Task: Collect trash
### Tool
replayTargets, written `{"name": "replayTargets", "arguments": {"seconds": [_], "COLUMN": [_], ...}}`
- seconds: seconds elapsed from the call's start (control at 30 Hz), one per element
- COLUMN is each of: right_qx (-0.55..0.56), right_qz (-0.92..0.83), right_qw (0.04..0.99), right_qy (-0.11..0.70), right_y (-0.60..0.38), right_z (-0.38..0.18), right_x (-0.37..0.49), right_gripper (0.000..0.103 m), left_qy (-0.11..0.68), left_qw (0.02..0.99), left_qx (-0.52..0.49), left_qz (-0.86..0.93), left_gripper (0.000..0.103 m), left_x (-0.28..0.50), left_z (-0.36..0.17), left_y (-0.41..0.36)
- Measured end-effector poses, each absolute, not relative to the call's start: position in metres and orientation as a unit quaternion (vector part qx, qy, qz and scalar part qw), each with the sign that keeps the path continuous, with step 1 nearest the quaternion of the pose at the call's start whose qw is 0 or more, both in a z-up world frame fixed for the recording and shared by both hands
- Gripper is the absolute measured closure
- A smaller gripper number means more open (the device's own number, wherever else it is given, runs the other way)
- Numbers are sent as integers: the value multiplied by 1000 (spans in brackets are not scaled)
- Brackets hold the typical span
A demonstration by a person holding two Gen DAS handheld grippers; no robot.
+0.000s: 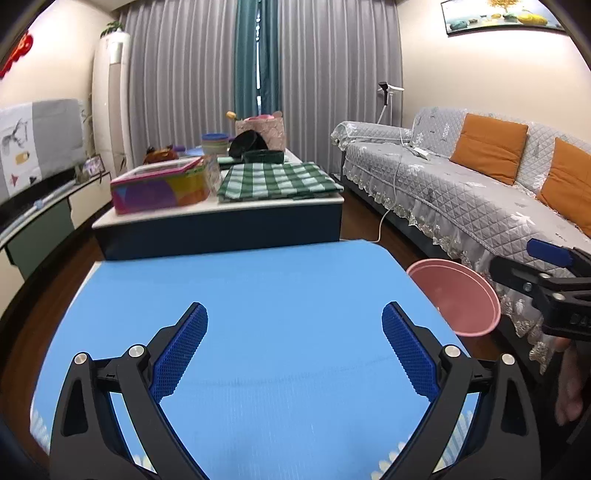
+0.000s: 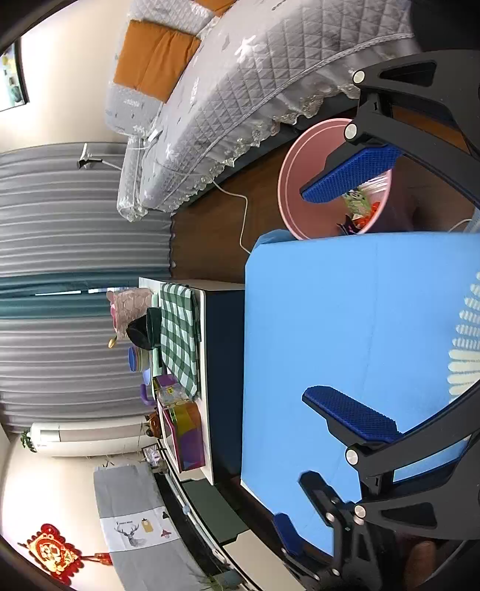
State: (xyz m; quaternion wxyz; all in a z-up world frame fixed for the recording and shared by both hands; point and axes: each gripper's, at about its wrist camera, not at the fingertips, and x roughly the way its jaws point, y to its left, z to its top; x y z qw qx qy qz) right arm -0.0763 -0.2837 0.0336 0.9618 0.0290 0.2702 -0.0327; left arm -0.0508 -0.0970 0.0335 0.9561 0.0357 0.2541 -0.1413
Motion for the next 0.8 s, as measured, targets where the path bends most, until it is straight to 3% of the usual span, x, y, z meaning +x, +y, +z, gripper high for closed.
{"name": "replayTargets", "arguments": {"seconds": [0.4, 0.8], "right_qx": [0, 6], "right_qz": [-66, -88], "right_qw": [953, 948], "right_qy": [294, 304], "right_y": [-259, -262], "right_z": [9, 2], "right_x": [-84, -77], "right_gripper": [5, 5], "left_qy": [282, 314], "left_qw": [957, 947], "left_qx": [-16, -8], "left_qz": [-61, -75], "left_gripper": [8, 8], "left_x": [-72, -62], "left_z": [25, 5], "left_y": [-54, -67]}}
